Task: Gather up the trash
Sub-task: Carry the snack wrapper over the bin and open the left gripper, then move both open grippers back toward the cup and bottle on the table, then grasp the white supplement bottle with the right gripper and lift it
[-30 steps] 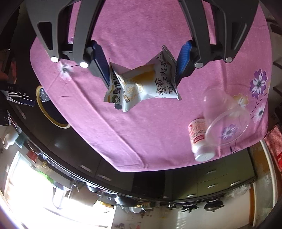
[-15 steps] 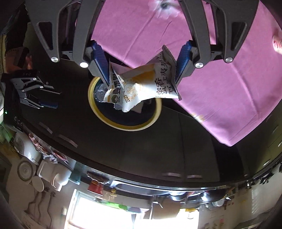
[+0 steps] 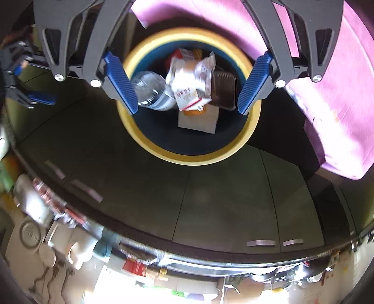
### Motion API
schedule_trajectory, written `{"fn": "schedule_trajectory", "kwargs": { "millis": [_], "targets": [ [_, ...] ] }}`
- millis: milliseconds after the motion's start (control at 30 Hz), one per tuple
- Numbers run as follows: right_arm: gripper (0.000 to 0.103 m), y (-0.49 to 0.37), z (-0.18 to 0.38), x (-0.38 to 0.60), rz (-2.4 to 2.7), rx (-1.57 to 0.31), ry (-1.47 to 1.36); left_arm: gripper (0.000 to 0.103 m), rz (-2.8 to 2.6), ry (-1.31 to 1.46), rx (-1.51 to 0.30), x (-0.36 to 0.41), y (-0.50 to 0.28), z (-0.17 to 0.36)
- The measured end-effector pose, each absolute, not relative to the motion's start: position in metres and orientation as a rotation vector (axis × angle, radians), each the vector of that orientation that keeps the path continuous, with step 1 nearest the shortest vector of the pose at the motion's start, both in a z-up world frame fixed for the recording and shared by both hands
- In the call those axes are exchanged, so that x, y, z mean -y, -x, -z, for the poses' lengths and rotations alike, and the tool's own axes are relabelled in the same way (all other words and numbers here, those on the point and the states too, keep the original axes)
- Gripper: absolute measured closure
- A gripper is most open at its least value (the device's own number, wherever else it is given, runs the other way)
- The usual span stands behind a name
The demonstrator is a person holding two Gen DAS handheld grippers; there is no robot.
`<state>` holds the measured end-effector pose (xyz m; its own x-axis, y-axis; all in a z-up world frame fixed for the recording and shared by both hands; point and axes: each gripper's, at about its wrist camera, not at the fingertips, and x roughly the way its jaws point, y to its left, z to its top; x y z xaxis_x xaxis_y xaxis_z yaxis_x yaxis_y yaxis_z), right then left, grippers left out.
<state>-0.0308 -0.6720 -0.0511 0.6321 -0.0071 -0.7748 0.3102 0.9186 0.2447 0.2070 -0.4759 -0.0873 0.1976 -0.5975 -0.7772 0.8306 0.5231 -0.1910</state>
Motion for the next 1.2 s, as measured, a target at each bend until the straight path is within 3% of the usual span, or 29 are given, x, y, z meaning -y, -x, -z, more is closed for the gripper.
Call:
{"fn": "schedule_trajectory", "kwargs": {
  "millis": [367, 667, 900, 1200],
  "targets": [
    [0.022, -0.032, 0.045, 0.617, 0.013, -0.874, -0.305, 0.012, 0.906, -0.098, -0.77, 0.253, -0.147, 0.049],
    [0.022, -0.147, 0.005, 0.449, -0.401, -0.846, -0.061, 0.011, 0.599, -0.029, -0.744, 0.093, -0.114, 0.059],
    [0.032, -0.231, -0.007, 0.301, -0.693, -0.845, 0.024, 0.011, 0.466, 0.027, -0.745, 0.023, -0.098, 0.062],
    [0.04, -0.305, -0.007, 0.202, -0.737, -0.916, 0.021, 0.011, 0.433, 0.06, -0.755, 0.0, -0.099, 0.071]
  ]
}}
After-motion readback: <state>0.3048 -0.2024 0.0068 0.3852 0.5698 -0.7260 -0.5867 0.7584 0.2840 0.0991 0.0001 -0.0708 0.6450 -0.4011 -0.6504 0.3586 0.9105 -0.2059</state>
